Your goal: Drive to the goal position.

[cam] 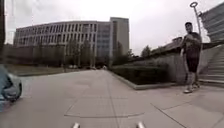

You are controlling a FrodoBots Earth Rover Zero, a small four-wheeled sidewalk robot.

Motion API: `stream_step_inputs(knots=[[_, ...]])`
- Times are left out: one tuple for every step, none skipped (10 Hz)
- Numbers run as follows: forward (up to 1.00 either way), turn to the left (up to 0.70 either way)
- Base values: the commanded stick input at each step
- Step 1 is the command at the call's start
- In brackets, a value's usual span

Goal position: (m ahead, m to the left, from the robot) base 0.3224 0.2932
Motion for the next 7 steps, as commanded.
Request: stream_step_inputs(knots=[[0.85, 0.0], [0.85, 0.0], [0.85, 0.0], [0.85, 0.0], [0.85, 0.0], [0.85, 0.0], [0.85, 0.0]])
